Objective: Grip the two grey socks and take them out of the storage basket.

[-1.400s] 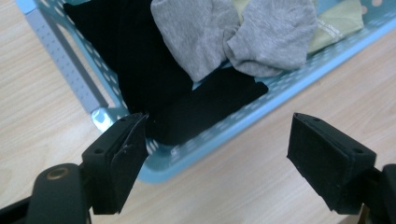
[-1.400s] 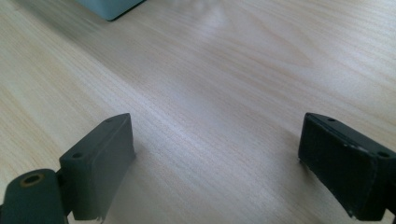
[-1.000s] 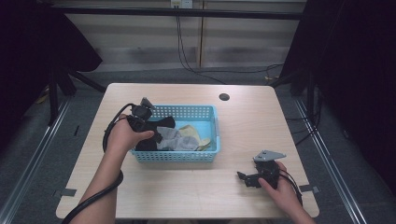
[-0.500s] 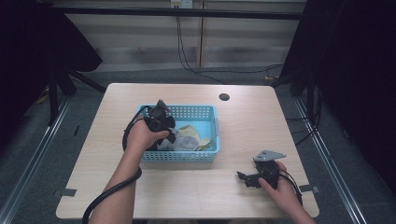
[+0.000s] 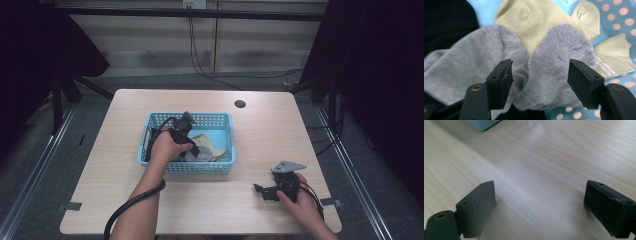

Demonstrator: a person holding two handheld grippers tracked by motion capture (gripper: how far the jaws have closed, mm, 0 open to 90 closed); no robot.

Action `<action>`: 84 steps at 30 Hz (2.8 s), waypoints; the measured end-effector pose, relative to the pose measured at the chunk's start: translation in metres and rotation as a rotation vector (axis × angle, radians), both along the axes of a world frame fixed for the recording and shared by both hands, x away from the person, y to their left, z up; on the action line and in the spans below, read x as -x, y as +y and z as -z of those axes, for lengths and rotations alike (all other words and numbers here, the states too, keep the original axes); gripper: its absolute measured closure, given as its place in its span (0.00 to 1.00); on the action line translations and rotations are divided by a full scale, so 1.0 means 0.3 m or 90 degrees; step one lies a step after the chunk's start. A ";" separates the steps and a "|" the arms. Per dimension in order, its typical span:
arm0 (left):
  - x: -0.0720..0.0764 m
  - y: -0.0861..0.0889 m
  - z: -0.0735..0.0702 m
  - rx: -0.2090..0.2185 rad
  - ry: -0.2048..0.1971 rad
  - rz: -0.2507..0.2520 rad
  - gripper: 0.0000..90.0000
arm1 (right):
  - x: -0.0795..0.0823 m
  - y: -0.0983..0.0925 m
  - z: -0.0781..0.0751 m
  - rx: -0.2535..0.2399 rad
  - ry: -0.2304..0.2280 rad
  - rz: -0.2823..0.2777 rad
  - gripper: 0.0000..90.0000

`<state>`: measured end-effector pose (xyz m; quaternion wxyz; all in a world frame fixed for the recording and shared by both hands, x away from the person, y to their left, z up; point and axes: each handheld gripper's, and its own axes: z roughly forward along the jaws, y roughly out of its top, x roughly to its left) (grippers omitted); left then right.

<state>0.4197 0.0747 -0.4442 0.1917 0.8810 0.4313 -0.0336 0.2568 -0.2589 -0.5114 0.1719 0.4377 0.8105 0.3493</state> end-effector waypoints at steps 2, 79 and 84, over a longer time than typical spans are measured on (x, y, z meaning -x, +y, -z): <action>-0.001 -0.004 0.013 -0.002 -0.001 0.002 0.44 | 0.000 0.000 0.000 0.000 0.000 0.000 0.11; -0.015 0.155 -0.356 -0.022 0.016 -0.018 0.93 | -0.001 -0.001 -0.001 -0.001 0.001 -0.003 0.11; -0.012 0.169 -0.359 -0.021 0.023 -0.024 0.93 | -0.001 -0.002 -0.001 0.000 0.002 -0.003 0.11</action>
